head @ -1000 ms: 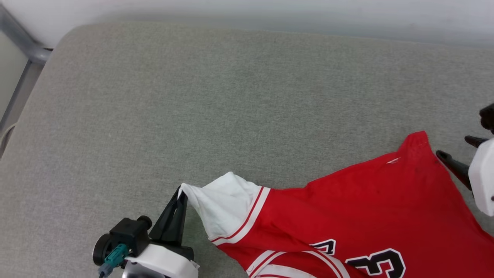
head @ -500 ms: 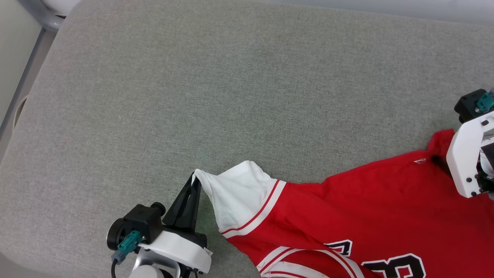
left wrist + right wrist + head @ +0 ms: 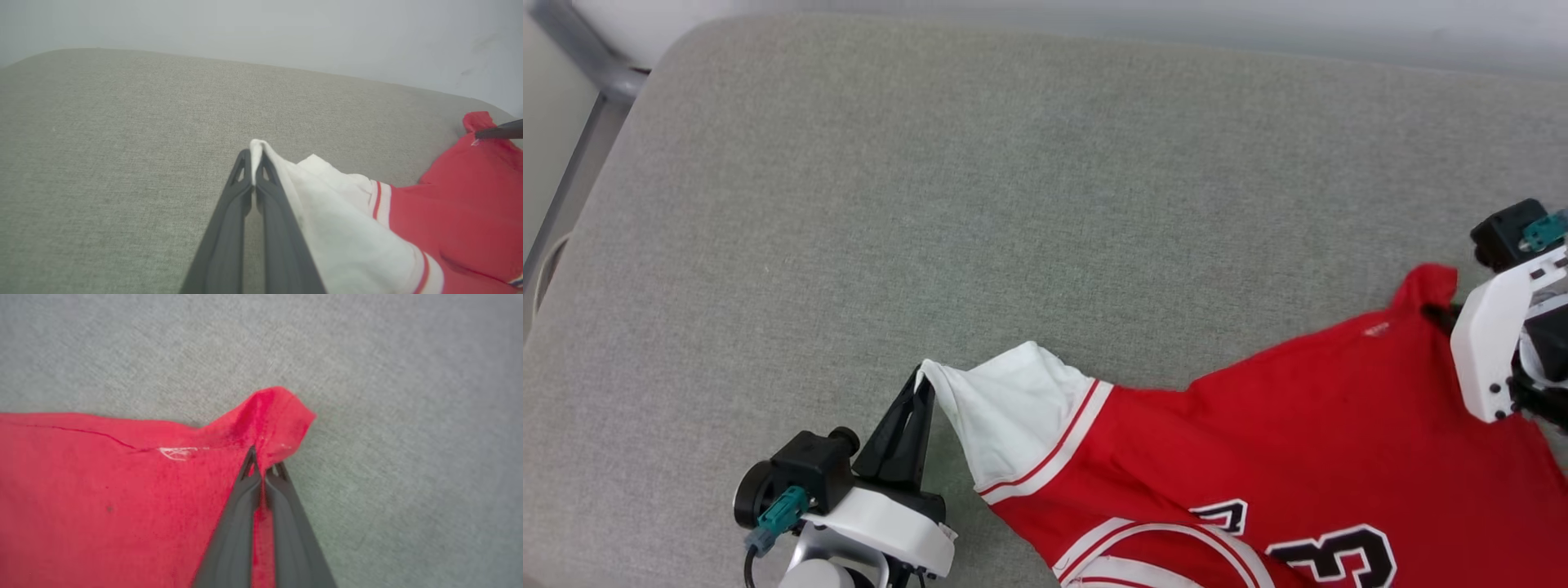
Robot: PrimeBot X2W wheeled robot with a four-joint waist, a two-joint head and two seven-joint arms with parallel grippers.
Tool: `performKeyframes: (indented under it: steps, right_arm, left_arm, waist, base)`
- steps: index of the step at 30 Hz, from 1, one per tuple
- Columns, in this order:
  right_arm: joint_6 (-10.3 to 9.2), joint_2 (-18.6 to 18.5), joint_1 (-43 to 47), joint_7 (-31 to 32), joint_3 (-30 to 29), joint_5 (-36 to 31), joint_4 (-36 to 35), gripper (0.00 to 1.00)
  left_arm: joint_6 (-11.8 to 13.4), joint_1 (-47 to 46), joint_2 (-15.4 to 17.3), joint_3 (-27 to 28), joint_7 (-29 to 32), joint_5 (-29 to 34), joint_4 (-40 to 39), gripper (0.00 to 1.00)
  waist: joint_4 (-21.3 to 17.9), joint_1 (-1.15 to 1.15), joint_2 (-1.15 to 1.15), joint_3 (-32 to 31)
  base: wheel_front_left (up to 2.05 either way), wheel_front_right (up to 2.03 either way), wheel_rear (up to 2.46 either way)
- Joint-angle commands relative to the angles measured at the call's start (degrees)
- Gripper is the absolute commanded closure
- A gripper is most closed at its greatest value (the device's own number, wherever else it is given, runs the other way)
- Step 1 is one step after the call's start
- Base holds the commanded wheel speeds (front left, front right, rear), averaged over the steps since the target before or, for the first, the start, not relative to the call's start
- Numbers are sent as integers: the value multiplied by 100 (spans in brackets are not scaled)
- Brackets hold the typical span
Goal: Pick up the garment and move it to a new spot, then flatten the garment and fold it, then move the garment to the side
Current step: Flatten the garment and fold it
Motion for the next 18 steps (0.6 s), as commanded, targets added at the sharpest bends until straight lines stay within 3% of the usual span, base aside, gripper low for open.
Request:
performKeyframes:
  steps: [1, 9, 18]
  right_arm:
    - [-10, -81, -142, -369, -6, 16, -88, 100]
    - [-9, -119, -60, -1484, -297, 112, -444, 100]
    - [-9, 83, -240, -1918, -993, -49, -1173, 100]
  left_arm:
    - [14, 28, 69, 25, -40, 53, -57, 100]
    - [21, -256, 341, 112, -17, 203, -438, 100]
    - [-5, -1423, 715, 337, 233, 250, -1085, 100]
  waist:
    - [-120, -1, 0, -178]
    - [-390, -1, 0, -610]
    - [-708, -1, 0, -681]
  base:
    - [0, 0, 0]
    - [0, 0, 0]
    - [0, 0, 0]
